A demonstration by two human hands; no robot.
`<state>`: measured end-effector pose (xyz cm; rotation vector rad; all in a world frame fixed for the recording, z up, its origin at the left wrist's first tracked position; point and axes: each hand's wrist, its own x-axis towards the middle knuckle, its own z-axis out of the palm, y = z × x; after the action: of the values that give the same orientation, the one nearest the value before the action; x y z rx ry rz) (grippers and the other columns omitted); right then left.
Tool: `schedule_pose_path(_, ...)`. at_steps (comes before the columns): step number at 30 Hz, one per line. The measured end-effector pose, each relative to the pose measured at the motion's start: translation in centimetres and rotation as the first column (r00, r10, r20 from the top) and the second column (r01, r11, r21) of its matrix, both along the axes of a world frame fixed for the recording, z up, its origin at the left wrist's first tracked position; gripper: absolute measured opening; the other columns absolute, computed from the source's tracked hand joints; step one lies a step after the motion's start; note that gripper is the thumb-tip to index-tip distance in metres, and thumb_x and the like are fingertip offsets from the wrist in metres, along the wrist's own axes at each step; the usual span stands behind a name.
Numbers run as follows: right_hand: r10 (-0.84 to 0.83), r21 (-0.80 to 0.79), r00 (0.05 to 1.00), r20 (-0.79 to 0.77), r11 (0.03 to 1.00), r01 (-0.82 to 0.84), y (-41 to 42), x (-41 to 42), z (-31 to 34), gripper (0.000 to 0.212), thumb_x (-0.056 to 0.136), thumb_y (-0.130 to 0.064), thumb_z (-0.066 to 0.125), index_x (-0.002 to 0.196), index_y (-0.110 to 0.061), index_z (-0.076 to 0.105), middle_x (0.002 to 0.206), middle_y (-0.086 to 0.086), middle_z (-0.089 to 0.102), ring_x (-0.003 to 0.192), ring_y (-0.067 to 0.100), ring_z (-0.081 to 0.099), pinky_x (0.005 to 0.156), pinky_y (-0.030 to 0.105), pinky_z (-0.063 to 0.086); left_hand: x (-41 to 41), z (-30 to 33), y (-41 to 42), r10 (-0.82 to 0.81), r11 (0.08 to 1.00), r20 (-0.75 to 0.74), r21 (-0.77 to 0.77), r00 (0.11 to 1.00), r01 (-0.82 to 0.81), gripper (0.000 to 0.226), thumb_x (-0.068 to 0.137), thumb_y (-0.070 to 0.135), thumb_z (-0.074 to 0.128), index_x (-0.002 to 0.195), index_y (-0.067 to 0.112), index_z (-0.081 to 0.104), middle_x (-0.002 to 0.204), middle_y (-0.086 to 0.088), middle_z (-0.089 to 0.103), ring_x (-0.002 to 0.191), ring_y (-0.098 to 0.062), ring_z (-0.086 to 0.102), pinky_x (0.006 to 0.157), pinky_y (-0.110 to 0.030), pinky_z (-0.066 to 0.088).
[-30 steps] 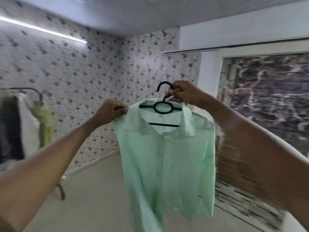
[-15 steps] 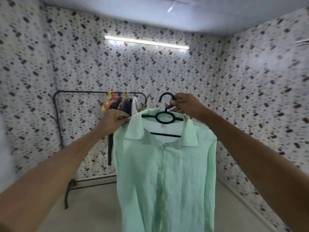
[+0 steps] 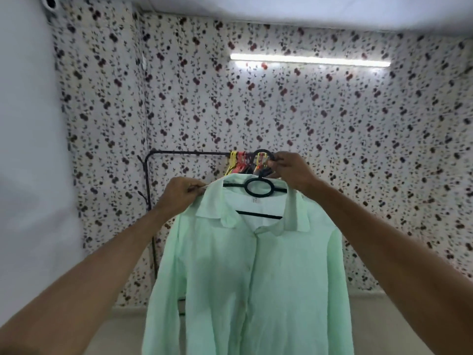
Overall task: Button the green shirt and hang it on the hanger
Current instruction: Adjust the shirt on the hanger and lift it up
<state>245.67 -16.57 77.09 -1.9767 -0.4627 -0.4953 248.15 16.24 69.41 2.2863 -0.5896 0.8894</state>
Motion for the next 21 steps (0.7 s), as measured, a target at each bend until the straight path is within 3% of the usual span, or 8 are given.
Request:
schedule_pose_path(2, 0.019, 0.003, 1.0, -0.007, 1.0, -0.019, 2.6, 4.6, -0.4, 0.008, 0.1, -0.004, 0.065, 0.099, 0.003, 0.069, 0.091, 0.018, 0.074, 0.075, 0.017, 0.076, 0.081, 0.036, 0.065, 3.7, -0.5, 2.4, 0.014, 1.0, 0.025, 0.0, 1.0, -0.014, 0.015, 0.09, 0.016, 0.079, 0.105, 0.016, 0.083, 0.087, 0.01, 0.08, 0.067, 0.02, 0.061, 0.074, -0.032, 0.063)
schedule_pose_path(4, 0.036, 0.029, 0.999, -0.009, 0.999, -0.035, 4.6, 8.6, -1.0, 0.008, 0.099, 0.0, 0.064, 0.093, -0.002, 0.068, 0.083, 0.012, 0.071, 0.072, 0.015, 0.075, 0.077, 0.034, 0.063, 6.8, -0.9, 4.3, 0.013, 1.0, 0.031, -0.007, 0.999, -0.013, 0.014, 0.091, 0.016, 0.078, 0.104, 0.016, 0.083, 0.088, 0.004, 0.081, 0.069, 0.013, 0.066, 0.071, -0.031, 0.062)
schedule_pose_path(6, 0.062, 0.029, 0.998, -0.012, 0.998, -0.061, 6.8, 13.3, -1.9, 0.004, 0.099, 0.004, 0.062, 0.097, 0.006, 0.065, 0.083, 0.013, 0.068, 0.067, 0.007, 0.073, 0.068, 0.023, 0.06, 10.9, -1.5, 6.4, 0.032, 0.999, 0.02, -0.013, 0.999, -0.032, 0.014, 0.092, 0.017, 0.077, 0.104, 0.015, 0.083, 0.085, 0.008, 0.079, 0.07, 0.004, 0.068, 0.069, -0.031, 0.061)
schedule_pose_path(8, 0.076, 0.028, 0.997, -0.006, 0.997, -0.076, 9.1, 18.8, -2.6, 0.008, 0.1, 0.004, 0.061, 0.103, 0.012, 0.063, 0.086, 0.015, 0.067, 0.067, 0.008, 0.074, 0.065, 0.02, 0.058, 16.1, -2.2, 8.8, 0.054, 0.998, 0.019, -0.014, 0.998, -0.054, 0.015, 0.091, 0.016, 0.078, 0.105, 0.014, 0.083, 0.081, 0.015, 0.074, 0.068, 0.007, 0.066, 0.067, -0.029, 0.059)
schedule_pose_path(11, 0.092, 0.03, 0.996, 0.005, 0.995, -0.092, 11.9, 25.9, -3.4, 0.006, 0.1, 0.0, 0.062, 0.1, 0.003, 0.067, 0.09, 0.016, 0.072, 0.077, 0.019, 0.074, 0.075, 0.03, 0.063, 22.9, -2.8, 11.4, 0.076, 0.997, 0.001, -0.016, 0.997, -0.076, 0.014, 0.092, 0.014, 0.077, 0.104, 0.014, 0.083, 0.075, 0.024, 0.068, 0.066, 0.011, 0.065, 0.065, -0.021, 0.052)
schedule_pose_path(14, 0.111, -0.001, 0.993, 0.037, 0.994, -0.111, 15.0, 34.1, -3.1, 0.005, 0.1, -0.006, 0.065, 0.1, -0.006, 0.07, 0.09, 0.013, 0.077, 0.074, 0.01, 0.076, 0.076, 0.024, 0.062, 30.9, -2.7, 14.2, 0.095, 0.995, -0.013, -0.035, 0.995, -0.095, 0.014, 0.093, 0.015, 0.075, 0.105, 0.014, 0.082, 0.077, 0.017, 0.07, 0.07, 0.011, 0.065, 0.064, -0.003, 0.043)
schedule_pose_path(18, 0.131, 0.02, 0.99, 0.053, 0.991, -0.132, 18.7, 44.6, -2.6, 0.006, 0.099, -0.007, 0.068, 0.095, -0.01, 0.072, 0.096, 0.017, 0.078, 0.09, 0.027, 0.078, 0.086, 0.038, 0.063, 40.6, -2.5, 17.7, 0.114, 0.991, -0.05, -0.062, 0.992, -0.117, 0.014, 0.093, 0.018, 0.076, 0.105, 0.018, 0.083, 0.081, 0.01, 0.077, 0.071, 0.002, 0.069, 0.067, -0.01, 0.047)
schedule_pose_path(21, 0.095, 0.019, 0.995, 0.04, 0.995, -0.095, 21.0, 50.8, -2.6, 0.007, 0.099, -0.006, 0.067, 0.102, -0.003, 0.072, 0.099, 0.02, 0.077, 0.091, 0.027, 0.077, 0.084, 0.034, 0.064, 46.7, -2.3, 19.8, 0.137, 0.99, -0.07, -0.027, 0.988, -0.139, 0.014, 0.093, 0.018, 0.076, 0.106, 0.017, 0.082, 0.077, 0.02, 0.071, 0.07, 0.009, 0.066, 0.066, -0.004, 0.042)
